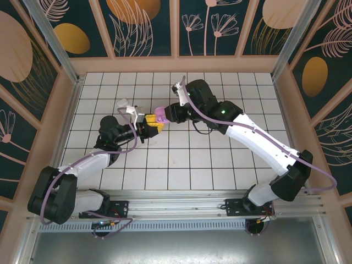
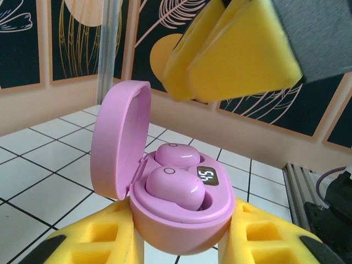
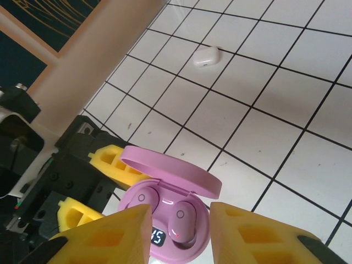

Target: Insert the wireless bluetooth earbuds into the charging case

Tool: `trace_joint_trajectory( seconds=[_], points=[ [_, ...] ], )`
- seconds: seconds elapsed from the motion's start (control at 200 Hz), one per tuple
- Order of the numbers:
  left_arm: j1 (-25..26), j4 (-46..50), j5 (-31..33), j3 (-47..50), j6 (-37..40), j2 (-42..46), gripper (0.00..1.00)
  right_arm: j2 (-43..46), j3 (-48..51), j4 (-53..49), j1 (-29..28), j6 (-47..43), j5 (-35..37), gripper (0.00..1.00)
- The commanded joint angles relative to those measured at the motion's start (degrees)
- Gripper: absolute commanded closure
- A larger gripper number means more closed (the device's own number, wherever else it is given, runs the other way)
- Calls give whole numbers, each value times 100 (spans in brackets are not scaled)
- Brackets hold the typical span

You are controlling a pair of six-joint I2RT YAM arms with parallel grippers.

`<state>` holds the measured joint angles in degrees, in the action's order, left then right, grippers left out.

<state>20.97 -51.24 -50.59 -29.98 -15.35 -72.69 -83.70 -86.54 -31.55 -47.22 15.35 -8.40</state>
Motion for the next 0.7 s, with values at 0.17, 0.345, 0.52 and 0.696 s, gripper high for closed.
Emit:
trace_joint_trajectory(
  seconds=[0.17, 0.345, 0.52, 0.696],
  points=[
    [14, -113, -206, -180, 3, -2, 83, 331, 49, 314, 273, 293, -91, 62],
    [214, 213, -156, -309, 242, -15, 83, 487, 389, 707, 633, 590, -611, 62],
    [452, 282, -140, -446, 321, -179, 83, 634, 666, 954, 965, 814, -983, 61],
    [710, 210, -100, -575, 326, -505, 83, 669, 931, 1156, 1100, 929, -1249, 62]
  ],
)
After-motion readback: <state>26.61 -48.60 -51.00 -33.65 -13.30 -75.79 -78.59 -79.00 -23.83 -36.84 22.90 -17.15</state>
